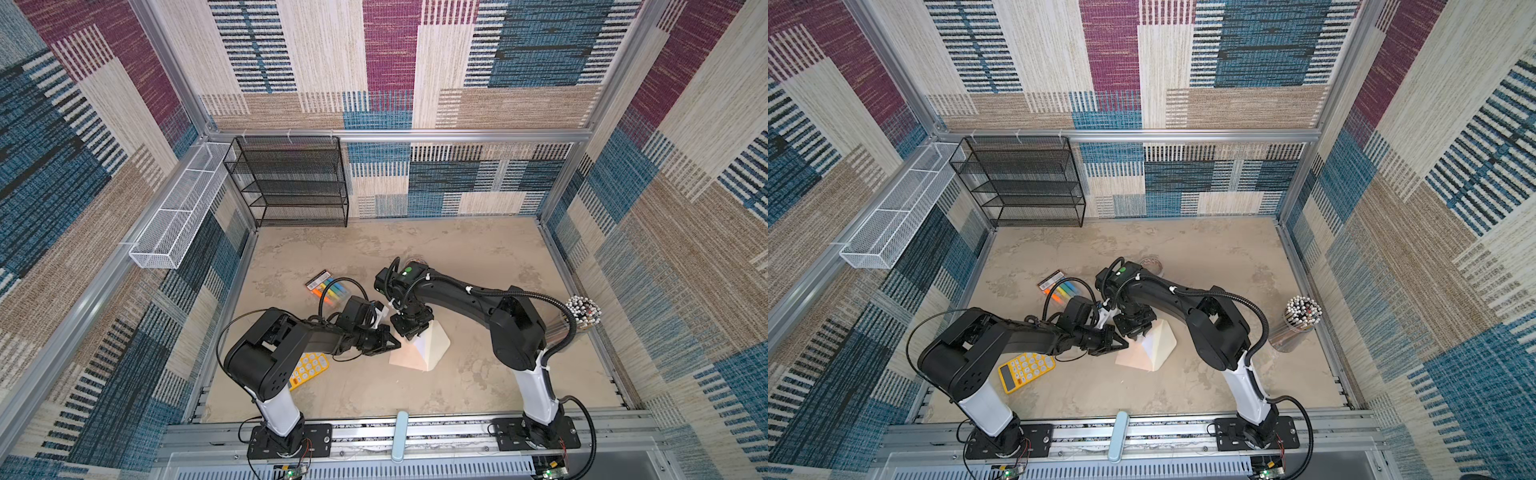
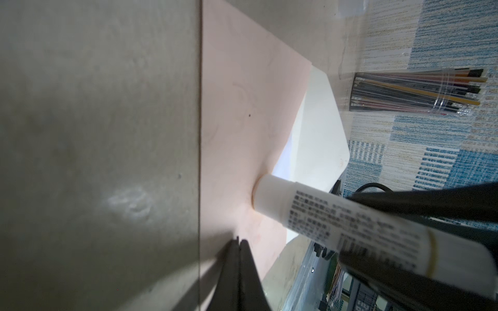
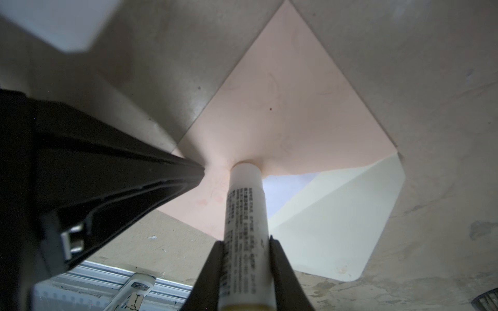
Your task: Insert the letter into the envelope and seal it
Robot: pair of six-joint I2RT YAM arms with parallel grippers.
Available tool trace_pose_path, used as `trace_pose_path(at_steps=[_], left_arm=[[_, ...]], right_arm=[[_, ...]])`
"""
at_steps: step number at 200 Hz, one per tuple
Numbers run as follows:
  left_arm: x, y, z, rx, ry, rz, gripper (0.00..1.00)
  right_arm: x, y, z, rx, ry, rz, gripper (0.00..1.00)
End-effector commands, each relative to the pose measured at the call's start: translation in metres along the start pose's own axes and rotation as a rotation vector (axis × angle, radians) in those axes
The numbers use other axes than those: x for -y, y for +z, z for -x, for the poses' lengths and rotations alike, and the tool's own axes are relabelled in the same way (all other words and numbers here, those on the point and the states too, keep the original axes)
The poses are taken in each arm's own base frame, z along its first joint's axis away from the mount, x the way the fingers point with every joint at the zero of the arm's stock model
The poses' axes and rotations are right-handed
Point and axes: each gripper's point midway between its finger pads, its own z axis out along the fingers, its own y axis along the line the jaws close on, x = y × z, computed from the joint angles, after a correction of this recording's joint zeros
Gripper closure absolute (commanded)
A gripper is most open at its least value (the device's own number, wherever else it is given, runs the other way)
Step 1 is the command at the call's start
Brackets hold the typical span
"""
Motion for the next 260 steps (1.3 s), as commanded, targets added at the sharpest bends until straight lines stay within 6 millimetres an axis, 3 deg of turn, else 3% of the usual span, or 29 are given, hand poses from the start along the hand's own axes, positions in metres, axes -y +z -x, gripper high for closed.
trace_pose_path(at_steps=[1, 139, 175, 228, 260], left_arm=[[-0.017, 0.001, -0.010, -0.026, -0.039, 0.071, 1.00], [-0.024, 0.005, -0.015, -0.057, -0.051, 0.088, 1.00], [-0.029, 0.004, -0.016, -0.067, -0.055, 0.115, 1.00], [-0.033, 0.003, -0.018, -0.085, -0.062, 0.149, 1.00], [-0.033, 0.003, -0.018, -0.087, -0.065, 0.152, 1.00]], right_arm=[[0.014, 0.010, 0.005, -0.003, 0.006, -0.091, 1.00], [0.024, 0.009, 0.010, 0.010, 0.017, -0.128, 1.00], [0.019, -0.003, 0.011, 0.033, 0.011, -0.086, 1.00], [0.010, -0.045, 0.006, 0.115, -0.001, 0.027, 1.00], [0.012, -0.052, -0.002, 0.122, 0.007, 0.049, 1.00]])
